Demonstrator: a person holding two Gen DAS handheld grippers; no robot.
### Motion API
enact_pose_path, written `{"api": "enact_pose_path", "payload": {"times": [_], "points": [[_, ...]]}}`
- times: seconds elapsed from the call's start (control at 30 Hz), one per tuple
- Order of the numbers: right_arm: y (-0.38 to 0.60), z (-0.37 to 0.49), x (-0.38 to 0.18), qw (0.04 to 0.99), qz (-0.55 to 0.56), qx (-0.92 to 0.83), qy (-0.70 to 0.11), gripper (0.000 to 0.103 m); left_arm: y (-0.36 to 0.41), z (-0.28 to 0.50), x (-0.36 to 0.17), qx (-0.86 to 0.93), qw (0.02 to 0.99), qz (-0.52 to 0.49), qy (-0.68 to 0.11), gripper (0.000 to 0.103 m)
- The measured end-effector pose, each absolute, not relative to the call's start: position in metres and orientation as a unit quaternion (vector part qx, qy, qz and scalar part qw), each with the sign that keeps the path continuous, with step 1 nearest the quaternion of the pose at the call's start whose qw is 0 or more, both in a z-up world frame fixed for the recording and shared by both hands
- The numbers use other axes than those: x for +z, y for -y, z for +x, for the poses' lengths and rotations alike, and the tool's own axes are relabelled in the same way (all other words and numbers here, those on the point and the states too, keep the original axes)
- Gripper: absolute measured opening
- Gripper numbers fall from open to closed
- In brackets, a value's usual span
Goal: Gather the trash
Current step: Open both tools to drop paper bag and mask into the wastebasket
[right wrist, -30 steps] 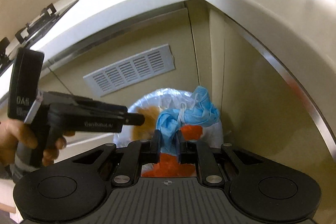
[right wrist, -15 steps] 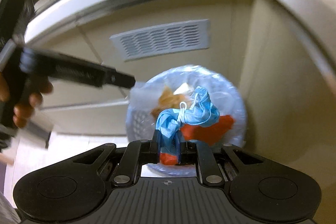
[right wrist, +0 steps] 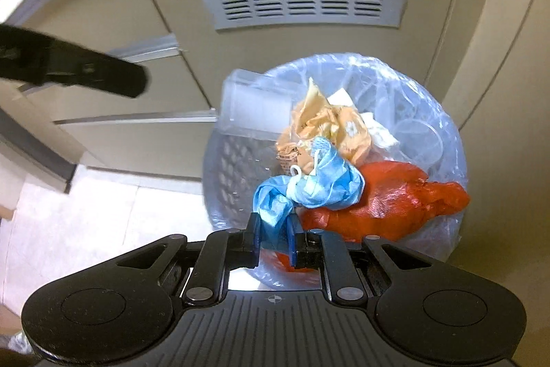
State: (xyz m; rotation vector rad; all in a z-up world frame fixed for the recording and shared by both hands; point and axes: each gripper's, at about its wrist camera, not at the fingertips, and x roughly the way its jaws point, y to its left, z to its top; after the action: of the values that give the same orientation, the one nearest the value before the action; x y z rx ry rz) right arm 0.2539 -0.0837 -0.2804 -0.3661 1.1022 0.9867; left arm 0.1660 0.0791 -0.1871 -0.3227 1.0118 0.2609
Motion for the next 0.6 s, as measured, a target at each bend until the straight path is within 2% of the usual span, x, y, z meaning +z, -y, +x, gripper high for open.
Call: {"api": "enact_pose_path", "payload": {"times": [0.03,0.07,0.13,0.6], "points": [[0.084,0.255,-0.281,0.722,-0.163,0.442,-0.506,0.021,-0.079,0.165,-0.187,0.125,0.854,-0.154,-0.481,0.044],[0.085,0.256,-0.281,0.723,-0.159,0.437,-0.51,0.037,-0.079,0.165,-0.188,0.125,0.854,-0.154,-0.481,0.044],[0.091,0.255,-0.277,0.732,-0.149,0.429,-0.509,0.056,-0.079,0.165,-0.188,0.125,0.853,-0.154,-0.482,0.044],[0.135,0.245,-0.232,0.77,-0.08,0.402,-0.489,0.056,-0.061,0.167,-0.176,0.114,0.858,-0.135,-0.482,0.044]]}}
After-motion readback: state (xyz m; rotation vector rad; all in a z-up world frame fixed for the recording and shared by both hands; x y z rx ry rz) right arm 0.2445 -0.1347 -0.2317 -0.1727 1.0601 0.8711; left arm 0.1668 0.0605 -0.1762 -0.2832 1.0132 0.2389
